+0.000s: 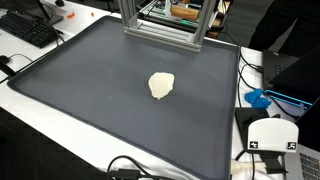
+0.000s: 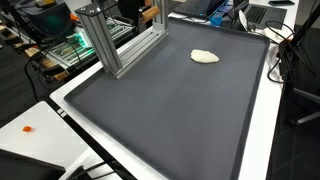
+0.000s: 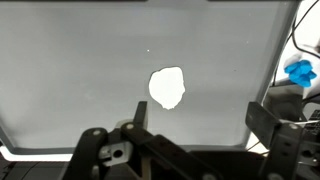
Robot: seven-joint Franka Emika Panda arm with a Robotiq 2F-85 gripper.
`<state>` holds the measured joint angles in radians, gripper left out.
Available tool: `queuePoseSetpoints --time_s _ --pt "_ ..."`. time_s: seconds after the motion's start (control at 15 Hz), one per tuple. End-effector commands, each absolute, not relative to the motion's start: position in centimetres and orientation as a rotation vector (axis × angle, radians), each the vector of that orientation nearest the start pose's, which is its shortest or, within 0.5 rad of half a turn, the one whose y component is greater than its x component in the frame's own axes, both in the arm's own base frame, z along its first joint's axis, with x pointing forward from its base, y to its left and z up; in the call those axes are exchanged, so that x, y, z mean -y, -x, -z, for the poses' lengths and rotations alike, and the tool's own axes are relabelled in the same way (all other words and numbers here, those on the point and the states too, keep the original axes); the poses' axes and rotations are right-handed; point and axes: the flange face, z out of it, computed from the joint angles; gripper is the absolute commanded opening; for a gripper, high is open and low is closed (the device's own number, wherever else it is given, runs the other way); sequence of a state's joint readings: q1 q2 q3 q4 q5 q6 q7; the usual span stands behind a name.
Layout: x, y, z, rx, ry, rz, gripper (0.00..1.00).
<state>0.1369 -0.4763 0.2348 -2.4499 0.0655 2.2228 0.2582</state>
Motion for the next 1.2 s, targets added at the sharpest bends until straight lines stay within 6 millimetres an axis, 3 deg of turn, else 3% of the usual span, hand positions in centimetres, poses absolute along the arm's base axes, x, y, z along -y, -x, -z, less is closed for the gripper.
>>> queuePoseSetpoints --time_s 0.0,0.27,0.53,0.8,0.87,1.13 --pt "-17.3 -44.3 -45.7 0.004 3.127 0.397 1.00" --pt "-17.5 -47.8 -42.0 -0.127 3.170 0.363 1.00" --pt "-17.7 -50.1 -39.6 -0.215 3.198 0.315 1.00" --pt "-17.8 -51.4 -38.4 -0.226 3.219 0.306 1.00" --pt "-17.5 -50.8 -38.9 -0.214 3.199 0.300 1.00" --pt "-17.6 -51.4 -38.5 -0.210 3.203 0.296 1.00"
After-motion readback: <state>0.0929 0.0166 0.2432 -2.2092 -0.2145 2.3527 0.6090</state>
